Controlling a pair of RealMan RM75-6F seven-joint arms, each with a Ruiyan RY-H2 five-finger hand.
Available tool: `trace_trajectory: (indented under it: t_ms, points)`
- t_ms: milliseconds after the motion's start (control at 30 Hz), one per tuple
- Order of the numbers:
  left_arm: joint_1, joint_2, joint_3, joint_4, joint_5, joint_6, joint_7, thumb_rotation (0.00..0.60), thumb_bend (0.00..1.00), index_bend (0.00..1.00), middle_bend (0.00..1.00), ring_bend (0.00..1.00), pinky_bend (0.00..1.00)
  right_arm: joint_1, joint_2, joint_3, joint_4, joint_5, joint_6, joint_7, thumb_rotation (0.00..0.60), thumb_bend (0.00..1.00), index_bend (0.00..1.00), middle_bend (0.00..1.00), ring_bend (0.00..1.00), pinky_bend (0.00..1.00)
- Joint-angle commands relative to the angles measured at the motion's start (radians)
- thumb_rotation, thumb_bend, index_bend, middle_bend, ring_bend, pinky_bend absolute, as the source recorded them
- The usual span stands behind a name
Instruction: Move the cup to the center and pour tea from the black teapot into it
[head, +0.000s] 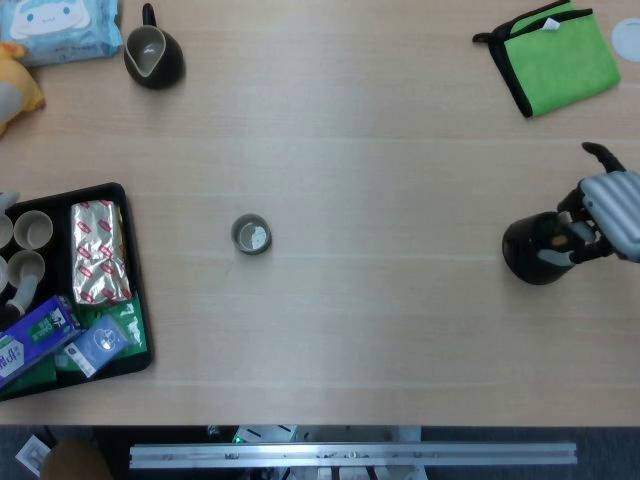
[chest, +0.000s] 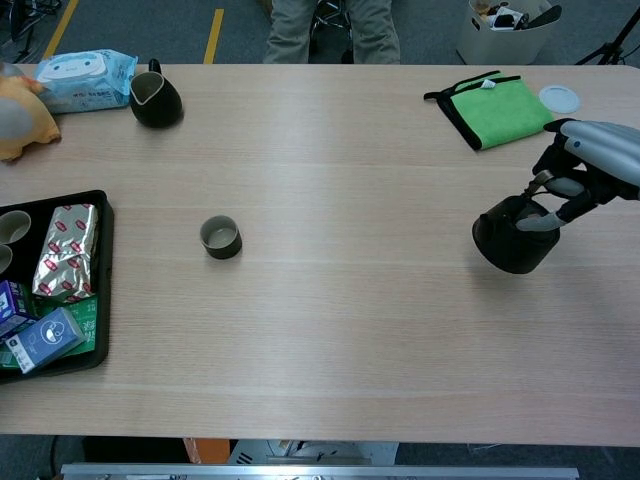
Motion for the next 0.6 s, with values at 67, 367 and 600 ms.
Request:
trace_trajectory:
  t_ms: [67,367,600]
  points:
    - [0.000,0.000,0.001,-0.002,0.000,0.000,0.002,0.600,0.27,0.14,0.19,0.15,0.08,-0.003,0.008,0.003,-0.002,-0.009,0.008,0.015,0.396,0.00,1.00,0.94,0.89,0.00]
    - [-0.001,-0.001,0.001,-0.001,0.002,0.000,0.005,0.600,0.27,0.14,0.19,0.15,0.08,0.003,0.033,0.000,-0.021,-0.010,0.012,-0.043,0.358,0.00,1.00,0.95,0.90,0.00]
    - [-0.001,-0.001,0.002,0.000,0.003,0.000,0.005,0.600,0.27,0.14,0.19,0.15,0.08,0.003,0.042,-0.001,-0.040,-0.010,0.024,-0.084,0.359,0.17,1.00,0.95,0.90,0.00]
